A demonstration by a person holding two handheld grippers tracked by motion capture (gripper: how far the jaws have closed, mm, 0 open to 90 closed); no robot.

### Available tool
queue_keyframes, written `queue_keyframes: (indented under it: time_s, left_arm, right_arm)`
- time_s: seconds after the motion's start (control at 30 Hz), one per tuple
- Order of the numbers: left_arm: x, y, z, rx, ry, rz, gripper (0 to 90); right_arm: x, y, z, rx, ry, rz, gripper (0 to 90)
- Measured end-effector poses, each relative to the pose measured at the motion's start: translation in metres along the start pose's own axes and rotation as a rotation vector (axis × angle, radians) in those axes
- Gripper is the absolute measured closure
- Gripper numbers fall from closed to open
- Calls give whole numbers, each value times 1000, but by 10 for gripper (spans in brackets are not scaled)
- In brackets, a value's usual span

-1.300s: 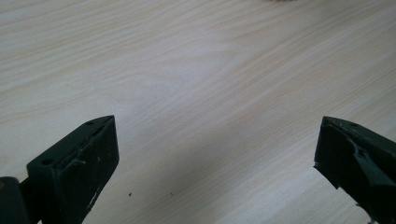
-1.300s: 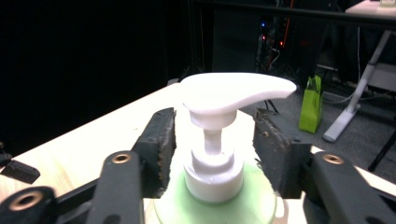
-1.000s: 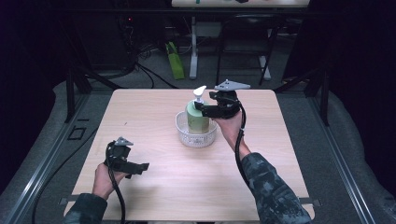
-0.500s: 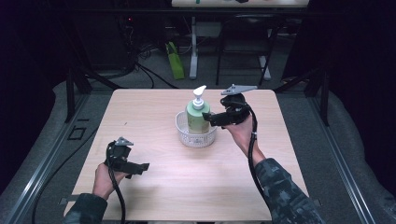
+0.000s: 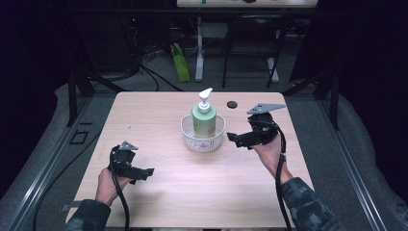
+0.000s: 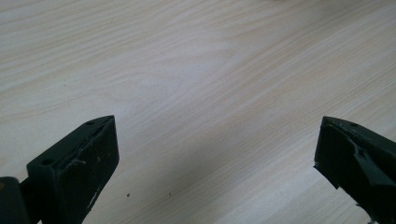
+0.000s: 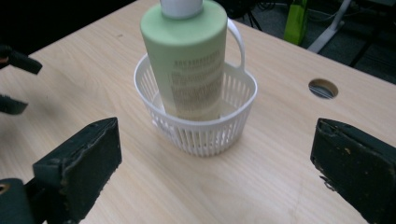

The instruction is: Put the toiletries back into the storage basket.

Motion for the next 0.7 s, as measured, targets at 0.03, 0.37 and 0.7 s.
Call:
queue_keyframes:
  time_s: [0.03,0.37,0.7]
  left_arm:
    - [0,0,0,0,0,0,0]
    - [0,1,0,1,-1,-5,0]
    - [0,1,-1,-3,2,1,0]
  right_arm:
    - [4,-1,-1,1,4,2,11]
    - [55,-13,-19,30,58,51,5]
    - [106,-26,-25,84,145,93,0]
Point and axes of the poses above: each handheld gripper's, and its own axes: z roughly forward along the jaws, x roughly out of its underside, y roughly to its left, the point moved 2 cm from there along z, roughly forward along the jaws, and after that the axes turned 15 degrees about x, right-handed, at the moved point
